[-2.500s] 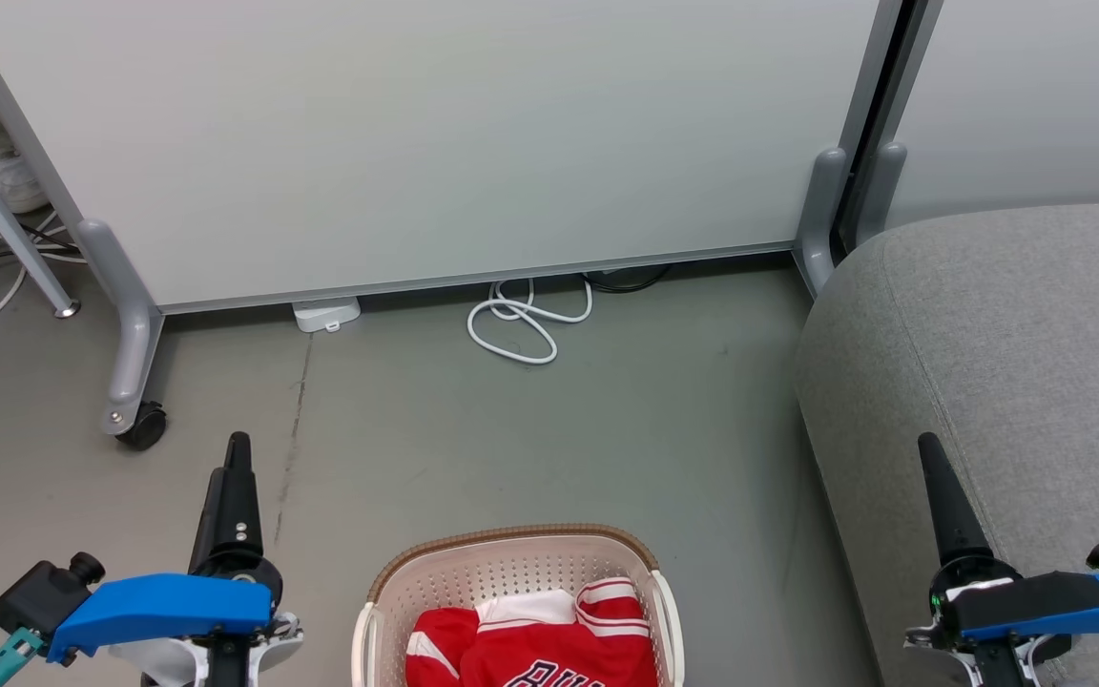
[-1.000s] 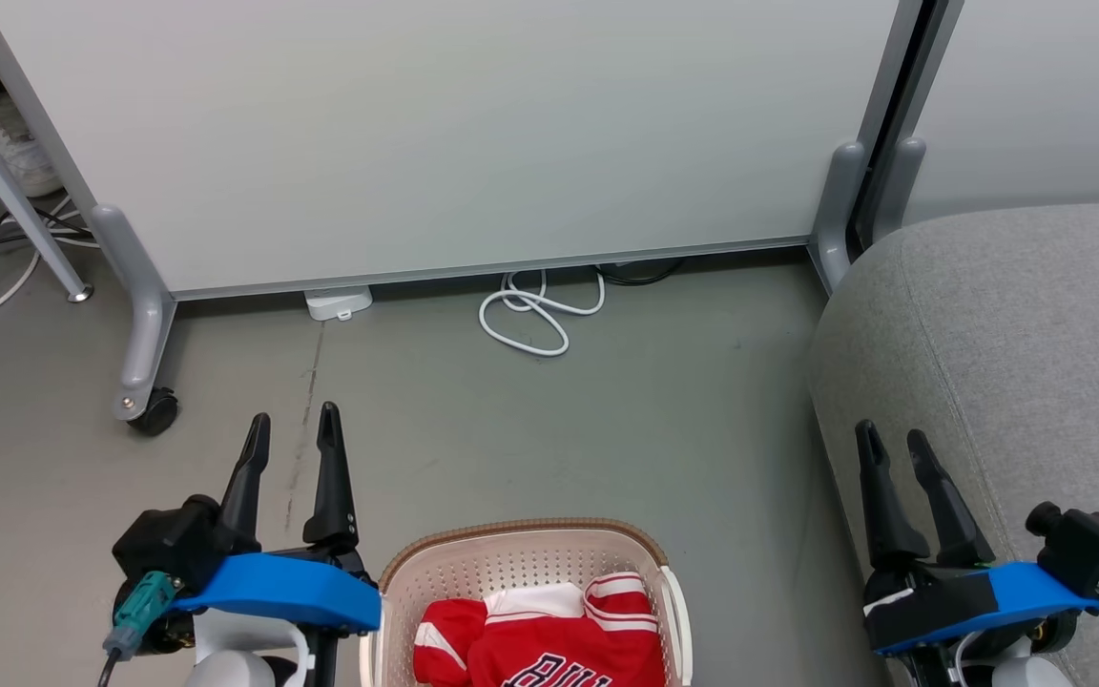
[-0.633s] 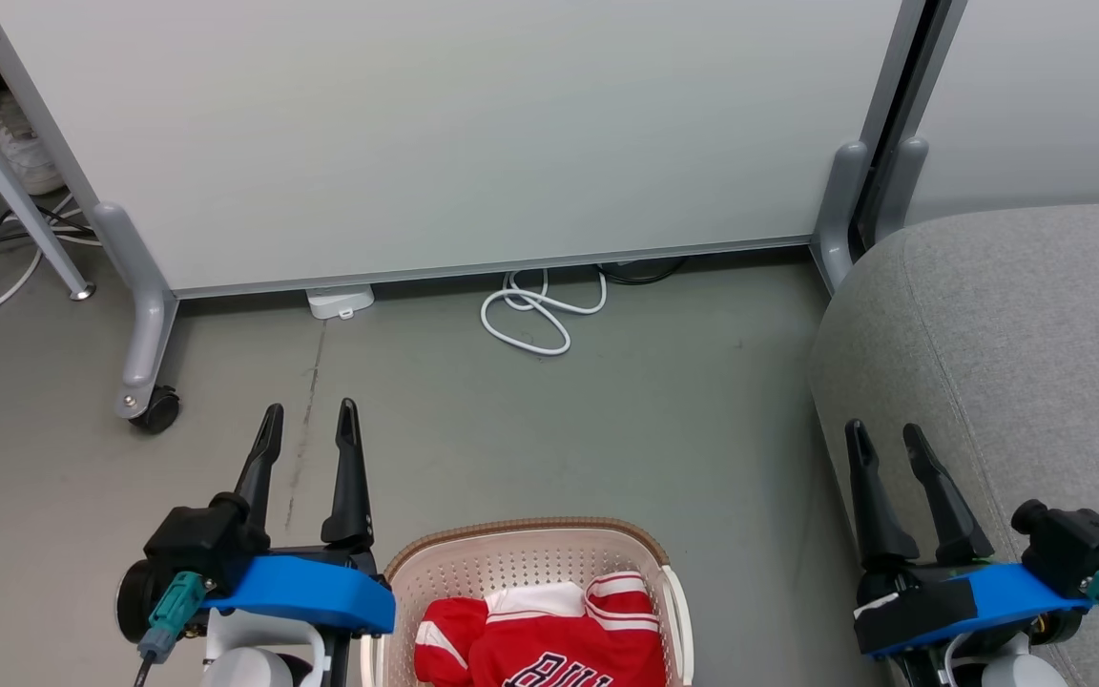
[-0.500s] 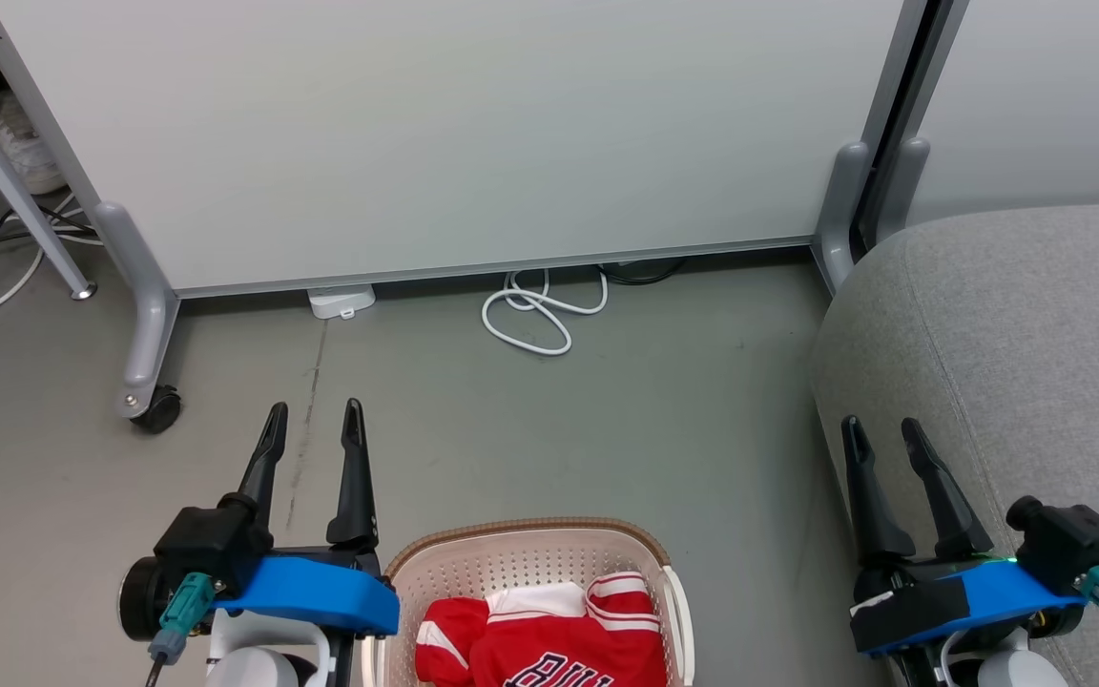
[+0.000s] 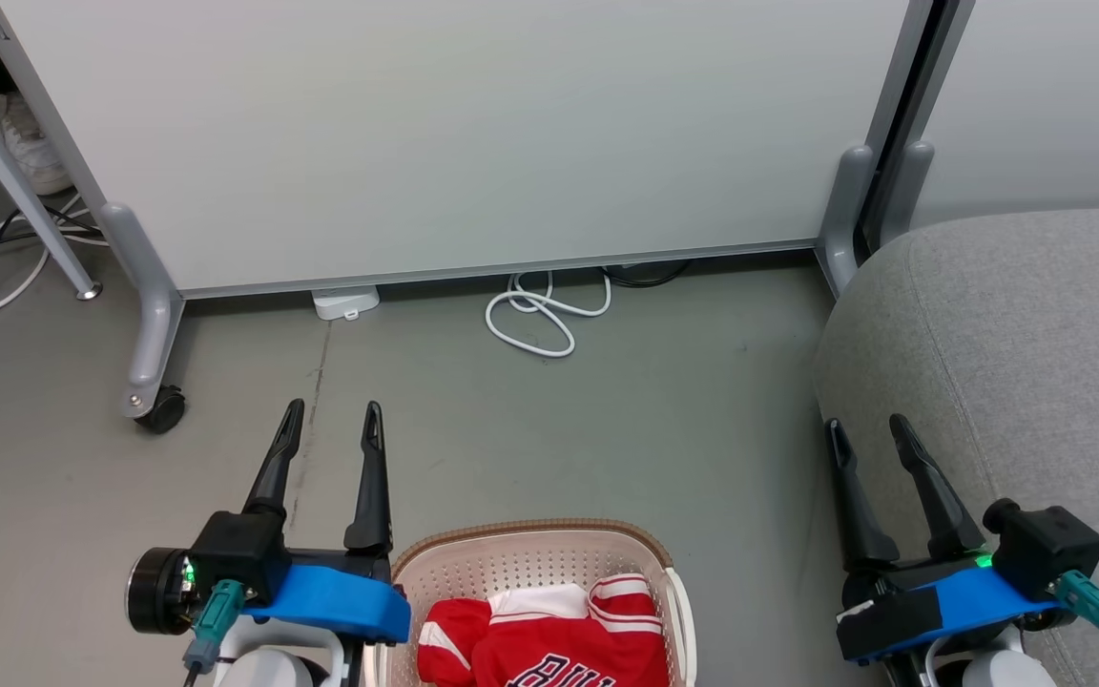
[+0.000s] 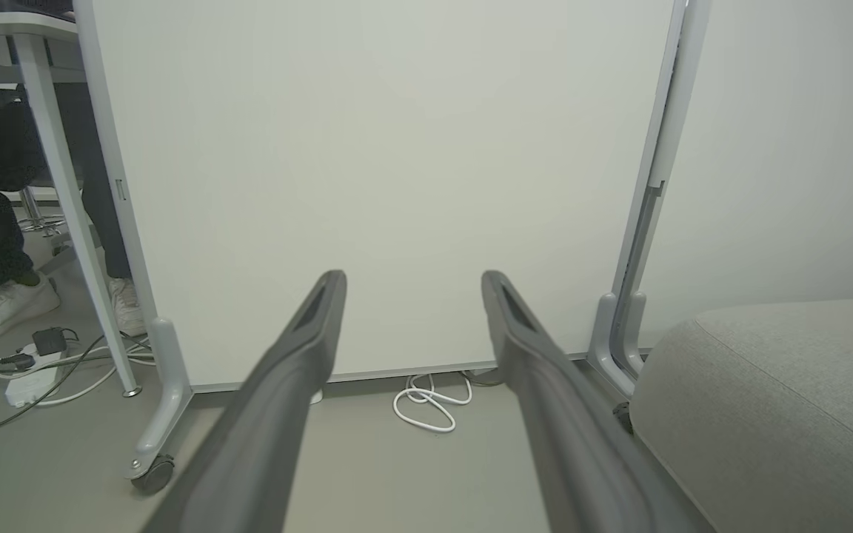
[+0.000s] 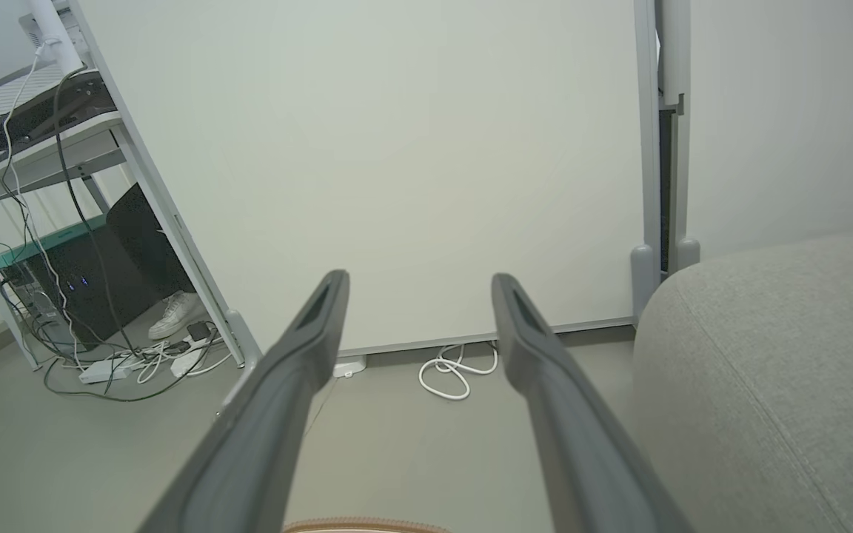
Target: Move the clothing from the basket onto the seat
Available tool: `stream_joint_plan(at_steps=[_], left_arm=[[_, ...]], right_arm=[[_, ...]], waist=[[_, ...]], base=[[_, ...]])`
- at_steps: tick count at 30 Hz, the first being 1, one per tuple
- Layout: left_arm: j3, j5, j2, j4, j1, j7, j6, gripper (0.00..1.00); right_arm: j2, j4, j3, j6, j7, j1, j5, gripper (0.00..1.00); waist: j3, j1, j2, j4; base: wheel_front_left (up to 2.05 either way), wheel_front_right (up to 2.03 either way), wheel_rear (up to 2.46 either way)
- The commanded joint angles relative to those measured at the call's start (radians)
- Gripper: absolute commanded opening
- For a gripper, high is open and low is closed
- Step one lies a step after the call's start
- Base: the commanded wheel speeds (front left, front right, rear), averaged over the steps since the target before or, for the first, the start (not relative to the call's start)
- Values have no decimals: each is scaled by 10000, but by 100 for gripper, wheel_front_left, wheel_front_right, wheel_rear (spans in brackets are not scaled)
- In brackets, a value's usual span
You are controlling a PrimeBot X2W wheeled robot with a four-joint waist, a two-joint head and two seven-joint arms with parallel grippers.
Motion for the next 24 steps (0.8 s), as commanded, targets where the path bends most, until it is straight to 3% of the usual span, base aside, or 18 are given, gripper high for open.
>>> stream_joint_plan(at_steps=[1,19,24], left_arm=[[-60,256,21,18,-180,-109,-40,100],[-65,1232,-126,197,-195,-442,-255,100],[10,1078,-182,252,-184,-431,-320,100]], right_arm=[[-55,-53,48,23,-111,-94,-230,100],[-60,265,166,27,-433,-98,-1019,100],[-59,314,124,26,-431,-127,-757,100]], waist=[[-4,0,0,2],[36,0,0,100],[64,0,0,101]], base=[[0,0,0],[0,0,0],[0,0,0]])
